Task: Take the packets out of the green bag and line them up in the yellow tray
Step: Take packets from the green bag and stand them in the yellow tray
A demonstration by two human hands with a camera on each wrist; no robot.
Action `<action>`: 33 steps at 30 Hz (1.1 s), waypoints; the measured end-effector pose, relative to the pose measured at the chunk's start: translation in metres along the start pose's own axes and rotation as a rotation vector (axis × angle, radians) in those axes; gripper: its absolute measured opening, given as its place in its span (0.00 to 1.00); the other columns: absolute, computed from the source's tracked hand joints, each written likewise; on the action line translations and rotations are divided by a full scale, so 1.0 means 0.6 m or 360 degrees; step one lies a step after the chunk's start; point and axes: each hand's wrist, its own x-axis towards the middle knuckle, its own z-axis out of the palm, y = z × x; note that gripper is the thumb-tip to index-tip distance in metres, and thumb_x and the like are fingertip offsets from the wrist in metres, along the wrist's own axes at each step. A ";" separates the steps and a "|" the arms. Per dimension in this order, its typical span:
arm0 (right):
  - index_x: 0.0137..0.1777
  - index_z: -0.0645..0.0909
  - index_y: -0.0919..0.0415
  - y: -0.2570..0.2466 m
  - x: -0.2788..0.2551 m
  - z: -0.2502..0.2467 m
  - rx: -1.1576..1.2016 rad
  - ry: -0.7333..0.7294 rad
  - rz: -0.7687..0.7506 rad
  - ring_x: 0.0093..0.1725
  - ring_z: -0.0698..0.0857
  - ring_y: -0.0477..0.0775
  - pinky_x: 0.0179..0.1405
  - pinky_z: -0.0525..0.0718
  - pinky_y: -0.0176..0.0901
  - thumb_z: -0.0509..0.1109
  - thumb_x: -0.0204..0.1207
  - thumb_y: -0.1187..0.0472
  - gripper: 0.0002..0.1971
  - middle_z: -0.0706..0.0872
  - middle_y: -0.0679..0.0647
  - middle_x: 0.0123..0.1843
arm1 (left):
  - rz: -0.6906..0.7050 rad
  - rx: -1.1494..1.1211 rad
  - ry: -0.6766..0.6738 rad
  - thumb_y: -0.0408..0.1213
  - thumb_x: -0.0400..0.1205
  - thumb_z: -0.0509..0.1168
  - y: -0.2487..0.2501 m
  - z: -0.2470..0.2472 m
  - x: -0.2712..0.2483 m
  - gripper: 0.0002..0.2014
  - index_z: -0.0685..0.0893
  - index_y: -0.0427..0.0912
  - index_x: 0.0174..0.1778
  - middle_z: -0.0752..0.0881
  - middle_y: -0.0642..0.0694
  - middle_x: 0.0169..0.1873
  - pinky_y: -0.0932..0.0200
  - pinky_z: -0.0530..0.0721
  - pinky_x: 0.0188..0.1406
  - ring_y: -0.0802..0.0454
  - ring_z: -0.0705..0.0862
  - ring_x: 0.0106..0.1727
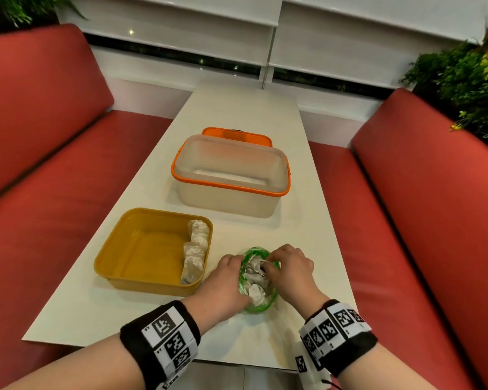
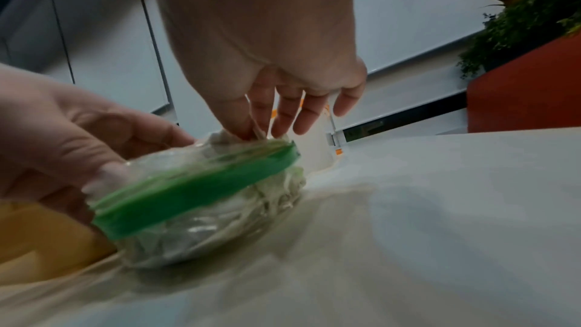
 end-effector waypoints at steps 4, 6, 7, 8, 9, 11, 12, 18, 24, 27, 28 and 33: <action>0.47 0.83 0.55 -0.003 0.006 -0.005 0.0168 0.0051 -0.0008 0.58 0.78 0.54 0.54 0.69 0.49 0.64 0.76 0.58 0.06 0.81 0.49 0.52 | 0.0014 0.0019 0.0022 0.45 0.72 0.74 -0.003 -0.003 -0.004 0.44 0.56 0.43 0.80 0.61 0.48 0.76 0.61 0.66 0.73 0.50 0.68 0.75; 0.49 0.82 0.53 -0.002 0.007 -0.009 0.0146 0.0049 -0.0071 0.57 0.79 0.53 0.53 0.71 0.48 0.65 0.75 0.57 0.06 0.81 0.47 0.51 | 0.0023 0.0020 0.0030 0.46 0.73 0.73 -0.004 -0.001 -0.005 0.45 0.56 0.43 0.81 0.60 0.49 0.77 0.62 0.65 0.73 0.51 0.67 0.76; 0.51 0.82 0.51 -0.003 0.008 -0.009 0.0076 0.0023 -0.0116 0.57 0.79 0.52 0.53 0.70 0.47 0.66 0.73 0.56 0.08 0.82 0.46 0.52 | 0.0024 0.0026 0.0033 0.47 0.73 0.72 -0.003 -0.001 -0.006 0.45 0.55 0.43 0.81 0.60 0.49 0.78 0.62 0.65 0.73 0.51 0.66 0.77; 0.54 0.82 0.49 -0.004 0.008 -0.008 -0.0020 -0.0013 -0.0168 0.57 0.78 0.52 0.52 0.69 0.46 0.66 0.72 0.55 0.11 0.83 0.45 0.52 | 0.0024 0.0032 0.0035 0.47 0.73 0.72 -0.003 -0.001 -0.006 0.45 0.54 0.43 0.81 0.59 0.49 0.78 0.62 0.65 0.73 0.51 0.66 0.77; 0.54 0.82 0.48 -0.007 0.008 -0.007 -0.0122 -0.0043 -0.0218 0.57 0.78 0.52 0.52 0.67 0.47 0.66 0.72 0.55 0.11 0.84 0.45 0.52 | 0.0021 0.0033 0.0032 0.47 0.73 0.72 -0.002 -0.002 -0.006 0.45 0.54 0.44 0.82 0.59 0.49 0.78 0.62 0.64 0.73 0.51 0.65 0.77; 0.53 0.82 0.49 -0.014 0.009 -0.005 -0.0244 -0.0042 -0.0284 0.57 0.77 0.54 0.53 0.65 0.47 0.64 0.74 0.55 0.10 0.85 0.46 0.50 | 0.0016 0.0028 0.0022 0.47 0.73 0.72 -0.002 -0.003 -0.007 0.45 0.53 0.44 0.82 0.58 0.49 0.79 0.62 0.64 0.73 0.51 0.65 0.77; 0.52 0.83 0.50 -0.014 0.009 -0.005 -0.0256 -0.0025 -0.0291 0.56 0.77 0.54 0.52 0.65 0.47 0.64 0.75 0.56 0.09 0.85 0.46 0.49 | 0.0015 0.0025 0.0017 0.47 0.73 0.72 -0.001 -0.004 -0.007 0.46 0.53 0.44 0.82 0.58 0.49 0.79 0.62 0.64 0.73 0.51 0.65 0.78; 0.39 0.81 0.50 -0.001 0.006 -0.033 0.0395 -0.0067 -0.0031 0.41 0.82 0.51 0.46 0.77 0.46 0.69 0.75 0.55 0.05 0.84 0.45 0.34 | 0.0021 -0.0011 0.0002 0.47 0.74 0.72 0.000 -0.010 -0.008 0.45 0.53 0.44 0.82 0.58 0.48 0.79 0.63 0.63 0.74 0.51 0.64 0.78; 0.37 0.80 0.52 0.002 0.001 -0.067 0.0651 -0.0236 -0.0023 0.36 0.79 0.46 0.35 0.75 0.36 0.68 0.76 0.63 0.08 0.84 0.48 0.35 | 0.0095 0.0124 0.0127 0.53 0.76 0.68 0.009 -0.017 -0.013 0.41 0.55 0.48 0.81 0.59 0.50 0.79 0.56 0.60 0.76 0.46 0.60 0.77; 0.39 0.81 0.51 -0.013 -0.010 -0.074 0.0428 -0.0327 -0.0190 0.38 0.80 0.48 0.34 0.74 0.34 0.67 0.75 0.64 0.07 0.83 0.47 0.35 | 0.0279 0.0059 0.0240 0.54 0.78 0.65 0.023 -0.018 -0.009 0.36 0.60 0.50 0.80 0.61 0.52 0.79 0.60 0.57 0.76 0.50 0.58 0.78; 0.41 0.82 0.52 -0.019 -0.014 -0.074 0.0360 -0.0351 -0.0243 0.39 0.81 0.50 0.37 0.76 0.38 0.66 0.75 0.64 0.06 0.83 0.48 0.36 | 0.0324 -0.0001 0.0222 0.52 0.78 0.65 0.030 -0.019 -0.007 0.34 0.63 0.50 0.79 0.65 0.51 0.77 0.61 0.59 0.75 0.51 0.61 0.77; 0.45 0.82 0.50 -0.042 -0.026 -0.086 0.0374 -0.0335 -0.0374 0.40 0.83 0.47 0.40 0.81 0.39 0.68 0.71 0.66 0.09 0.86 0.47 0.39 | 0.0219 -0.0473 0.0108 0.39 0.80 0.66 0.041 -0.027 -0.005 0.18 0.77 0.48 0.66 0.85 0.49 0.54 0.64 0.79 0.52 0.52 0.83 0.55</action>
